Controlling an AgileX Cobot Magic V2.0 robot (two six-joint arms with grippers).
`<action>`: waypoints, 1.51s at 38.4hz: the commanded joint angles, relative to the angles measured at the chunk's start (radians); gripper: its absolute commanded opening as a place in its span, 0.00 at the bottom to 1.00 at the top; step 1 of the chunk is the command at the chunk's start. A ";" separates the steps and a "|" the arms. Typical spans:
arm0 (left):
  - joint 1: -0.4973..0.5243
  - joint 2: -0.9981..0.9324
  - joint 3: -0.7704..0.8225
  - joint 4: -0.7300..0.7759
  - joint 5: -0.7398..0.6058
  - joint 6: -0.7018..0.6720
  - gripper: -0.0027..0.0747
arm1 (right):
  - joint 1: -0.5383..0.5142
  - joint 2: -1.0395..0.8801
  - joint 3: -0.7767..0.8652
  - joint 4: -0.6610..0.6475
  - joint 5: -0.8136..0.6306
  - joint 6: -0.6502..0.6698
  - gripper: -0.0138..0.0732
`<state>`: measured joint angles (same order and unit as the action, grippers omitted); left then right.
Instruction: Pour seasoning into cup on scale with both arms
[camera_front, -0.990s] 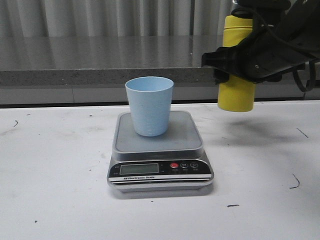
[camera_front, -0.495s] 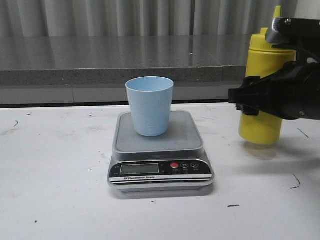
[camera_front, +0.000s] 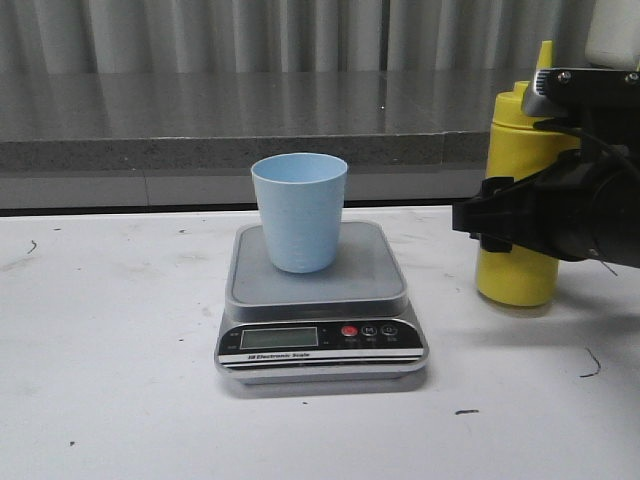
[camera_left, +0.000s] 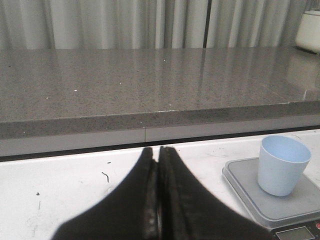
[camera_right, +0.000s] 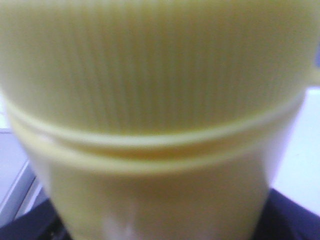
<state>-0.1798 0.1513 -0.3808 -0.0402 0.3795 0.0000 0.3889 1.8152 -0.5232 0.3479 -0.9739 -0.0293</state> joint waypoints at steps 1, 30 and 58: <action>0.002 0.010 -0.026 -0.011 -0.080 -0.015 0.01 | 0.000 -0.020 -0.019 -0.021 -0.129 0.000 0.55; 0.002 0.010 -0.026 -0.011 -0.080 -0.015 0.01 | 0.000 -0.022 0.280 -0.166 -0.313 0.000 0.85; 0.002 0.010 -0.026 -0.011 -0.080 -0.015 0.01 | 0.000 -0.368 0.448 -0.065 -0.218 -0.001 0.09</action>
<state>-0.1798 0.1513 -0.3808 -0.0402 0.3795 0.0000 0.3889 1.5456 -0.0704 0.2536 -1.1442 -0.0293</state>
